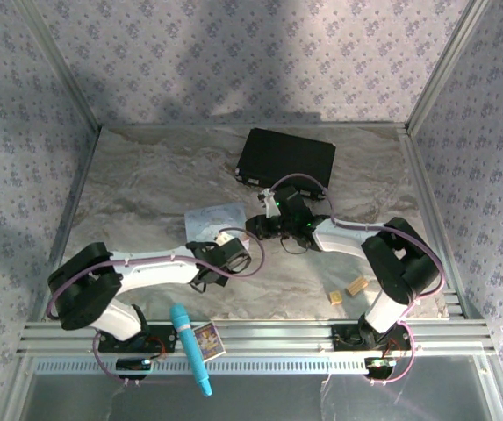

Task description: Unlock the padlock with the key

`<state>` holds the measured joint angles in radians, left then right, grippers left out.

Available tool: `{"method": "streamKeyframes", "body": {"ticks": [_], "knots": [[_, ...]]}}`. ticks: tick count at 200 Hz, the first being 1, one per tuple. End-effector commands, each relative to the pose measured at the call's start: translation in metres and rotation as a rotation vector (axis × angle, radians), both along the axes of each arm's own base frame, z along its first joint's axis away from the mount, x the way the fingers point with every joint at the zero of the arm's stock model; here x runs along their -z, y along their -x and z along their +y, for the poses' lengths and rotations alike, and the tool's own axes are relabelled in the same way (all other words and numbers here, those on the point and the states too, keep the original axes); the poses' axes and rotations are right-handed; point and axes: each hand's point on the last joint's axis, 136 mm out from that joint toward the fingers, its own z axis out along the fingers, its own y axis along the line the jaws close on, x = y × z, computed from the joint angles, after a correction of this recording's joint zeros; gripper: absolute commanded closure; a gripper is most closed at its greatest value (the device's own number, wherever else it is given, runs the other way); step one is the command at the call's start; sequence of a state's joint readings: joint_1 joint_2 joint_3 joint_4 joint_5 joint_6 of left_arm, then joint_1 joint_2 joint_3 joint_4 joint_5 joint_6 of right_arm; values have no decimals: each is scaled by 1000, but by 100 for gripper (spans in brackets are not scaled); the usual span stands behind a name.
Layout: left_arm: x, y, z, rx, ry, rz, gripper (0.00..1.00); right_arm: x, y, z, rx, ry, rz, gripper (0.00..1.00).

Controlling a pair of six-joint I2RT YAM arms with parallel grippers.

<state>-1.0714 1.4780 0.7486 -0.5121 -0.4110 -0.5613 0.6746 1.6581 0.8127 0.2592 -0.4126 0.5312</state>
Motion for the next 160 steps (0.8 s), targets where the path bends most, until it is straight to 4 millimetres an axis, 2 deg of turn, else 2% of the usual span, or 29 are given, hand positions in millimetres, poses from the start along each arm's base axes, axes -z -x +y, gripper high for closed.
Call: {"method": "streamKeyframes", "body": {"ticks": [1, 22, 53, 71, 86, 120, 141, 160], "knots": [[-4, 10, -21, 76, 60, 23, 100, 49, 20, -22, 8, 145, 127, 78], [-19, -11, -14, 49, -2, -92, 100, 49, 21, -19, 4, 141, 127, 79], [-53, -45, -14, 7, -119, -253, 100, 51, 23, -17, -3, 135, 136, 79], [-53, -53, -26, 34, -121, -268, 100, 52, 23, -18, -2, 135, 133, 79], [-49, -51, -37, 58, -101, -242, 100, 52, 23, -18, -3, 136, 137, 79], [-57, -36, -30, 24, -2, -217, 100, 50, 18, -29, 29, 137, 131, 79], [-60, -20, -11, -34, 85, -189, 85, 49, 13, -32, 36, 141, 134, 78], [-57, -9, 16, -151, 177, -155, 84, 45, 10, -32, 34, 142, 125, 77]]}}
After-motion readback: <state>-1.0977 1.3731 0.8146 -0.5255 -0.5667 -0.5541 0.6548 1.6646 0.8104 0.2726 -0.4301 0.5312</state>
